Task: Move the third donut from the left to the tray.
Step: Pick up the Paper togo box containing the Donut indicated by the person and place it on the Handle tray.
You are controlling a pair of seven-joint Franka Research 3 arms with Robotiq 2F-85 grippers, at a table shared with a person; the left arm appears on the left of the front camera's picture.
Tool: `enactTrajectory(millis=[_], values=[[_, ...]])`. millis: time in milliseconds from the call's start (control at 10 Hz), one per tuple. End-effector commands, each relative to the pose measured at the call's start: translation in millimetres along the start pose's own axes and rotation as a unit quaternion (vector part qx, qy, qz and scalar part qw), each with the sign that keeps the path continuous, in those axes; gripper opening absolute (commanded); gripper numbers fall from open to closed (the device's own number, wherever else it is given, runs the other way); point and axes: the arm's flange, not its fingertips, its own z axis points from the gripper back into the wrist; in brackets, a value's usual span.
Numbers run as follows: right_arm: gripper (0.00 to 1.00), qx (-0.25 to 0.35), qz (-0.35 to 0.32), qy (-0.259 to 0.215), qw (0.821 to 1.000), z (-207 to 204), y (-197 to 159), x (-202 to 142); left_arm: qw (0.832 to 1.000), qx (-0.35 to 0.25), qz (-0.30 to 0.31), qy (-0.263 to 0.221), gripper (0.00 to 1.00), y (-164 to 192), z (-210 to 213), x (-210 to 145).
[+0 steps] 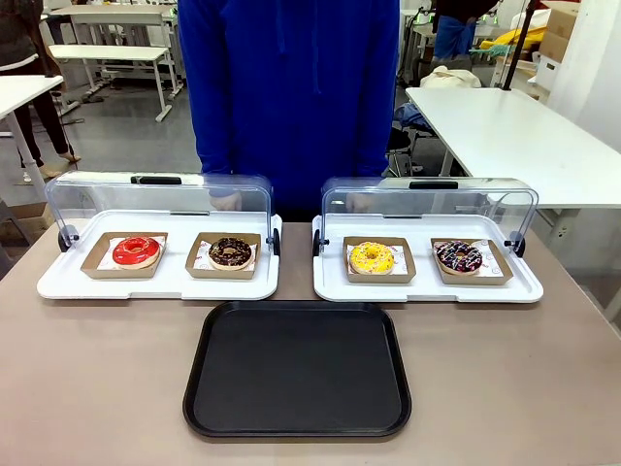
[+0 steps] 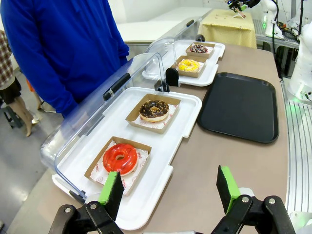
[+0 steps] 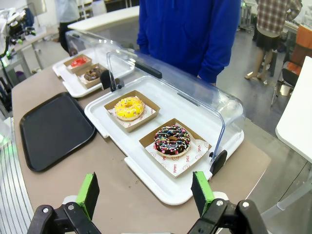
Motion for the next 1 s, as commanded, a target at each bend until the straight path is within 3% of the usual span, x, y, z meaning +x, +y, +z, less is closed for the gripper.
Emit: enactTrajectory(millis=[0,900], values=[[1.0,-0.003,0.013,-0.016,1.0,-1.7,-4.7,2.2,1.0,0.002,-0.007,-0.011,1.0,0.3,-0.1,0.2],[1.0,-0.003,0.013,-0.016,1.0,-1.7,-4.7,2.2,1.0,0.002,-0.007,-0.011,1.0,0.3,-0.1,0.2]])
